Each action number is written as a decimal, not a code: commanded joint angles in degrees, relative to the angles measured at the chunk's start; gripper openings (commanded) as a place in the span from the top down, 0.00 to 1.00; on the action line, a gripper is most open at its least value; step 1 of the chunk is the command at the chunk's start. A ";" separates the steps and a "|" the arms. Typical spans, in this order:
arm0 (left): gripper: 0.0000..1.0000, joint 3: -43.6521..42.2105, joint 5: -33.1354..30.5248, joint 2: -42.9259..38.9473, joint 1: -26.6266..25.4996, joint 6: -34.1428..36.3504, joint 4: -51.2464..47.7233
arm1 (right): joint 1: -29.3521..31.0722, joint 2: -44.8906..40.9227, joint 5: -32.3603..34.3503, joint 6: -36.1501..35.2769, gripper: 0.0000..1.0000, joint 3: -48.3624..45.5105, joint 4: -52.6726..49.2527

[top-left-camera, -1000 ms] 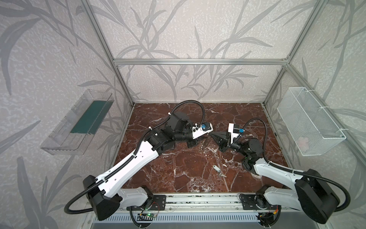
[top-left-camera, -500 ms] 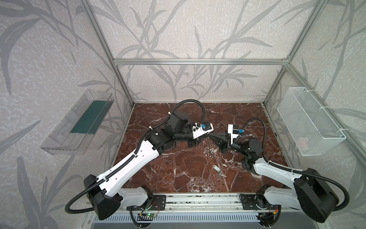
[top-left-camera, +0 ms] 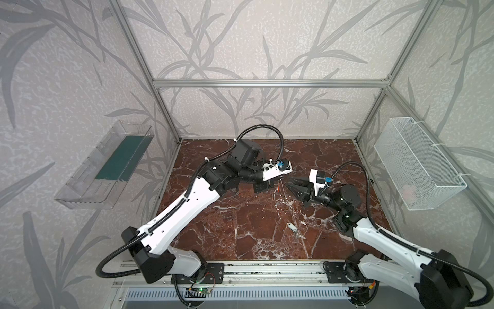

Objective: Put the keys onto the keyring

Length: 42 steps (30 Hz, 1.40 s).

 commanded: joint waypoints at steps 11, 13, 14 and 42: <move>1.00 10.78 -6.76 6.20 -3.58 6.21 -15.40 | -0.06 -1.01 -3.16 -11.69 0.79 5.27 -16.76; 1.00 10.99 -6.77 6.38 -3.95 6.21 -15.43 | 0.02 -0.59 -3.56 -11.62 0.79 5.46 -16.75; 1.00 11.16 -6.76 6.55 -4.11 6.30 -15.55 | 0.09 -0.40 -3.56 -11.69 0.79 5.54 -16.75; 0.99 10.46 -5.76 6.18 -5.10 5.86 -12.32 | 1.94 2.34 -5.09 -10.43 1.00 5.84 -14.11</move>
